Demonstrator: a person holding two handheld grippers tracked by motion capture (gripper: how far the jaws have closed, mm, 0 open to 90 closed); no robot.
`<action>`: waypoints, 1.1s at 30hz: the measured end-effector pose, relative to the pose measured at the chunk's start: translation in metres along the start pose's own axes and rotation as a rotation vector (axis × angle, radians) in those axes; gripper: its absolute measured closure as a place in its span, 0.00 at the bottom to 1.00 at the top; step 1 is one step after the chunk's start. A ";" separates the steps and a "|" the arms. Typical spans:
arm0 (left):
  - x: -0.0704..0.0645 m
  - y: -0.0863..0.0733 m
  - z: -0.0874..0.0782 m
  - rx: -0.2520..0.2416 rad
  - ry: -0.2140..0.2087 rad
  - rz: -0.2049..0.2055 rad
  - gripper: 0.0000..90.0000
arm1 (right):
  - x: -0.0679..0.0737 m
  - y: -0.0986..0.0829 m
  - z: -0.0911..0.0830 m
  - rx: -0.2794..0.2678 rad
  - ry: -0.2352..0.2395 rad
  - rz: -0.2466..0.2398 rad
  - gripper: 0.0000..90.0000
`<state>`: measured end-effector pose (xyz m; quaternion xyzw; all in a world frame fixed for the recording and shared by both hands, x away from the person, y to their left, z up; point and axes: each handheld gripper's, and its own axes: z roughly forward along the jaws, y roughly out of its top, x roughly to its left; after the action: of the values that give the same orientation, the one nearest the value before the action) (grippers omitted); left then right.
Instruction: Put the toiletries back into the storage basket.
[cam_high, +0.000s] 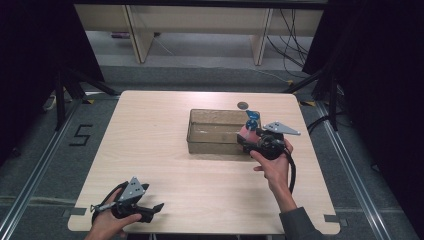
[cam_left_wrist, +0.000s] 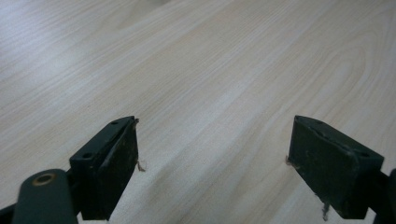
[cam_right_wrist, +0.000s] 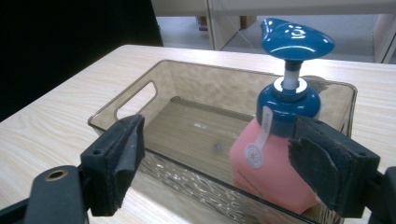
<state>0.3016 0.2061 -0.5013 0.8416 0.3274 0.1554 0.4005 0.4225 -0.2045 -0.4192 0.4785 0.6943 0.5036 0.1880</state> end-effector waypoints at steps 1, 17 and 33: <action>0.000 0.000 0.000 0.000 0.000 0.000 0.17 | -0.001 -0.001 0.001 -0.010 -0.008 -0.026 0.22; 0.000 0.000 0.000 0.000 -0.001 -0.001 0.17 | 0.012 -0.007 0.003 0.002 0.037 -0.058 0.22; 0.002 0.001 -0.001 0.011 0.011 0.029 0.17 | 0.022 -0.016 0.004 0.025 0.059 -0.082 0.22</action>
<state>0.3031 0.2080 -0.5003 0.8477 0.3181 0.1639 0.3917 0.4071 -0.1840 -0.4301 0.4370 0.7247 0.5007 0.1820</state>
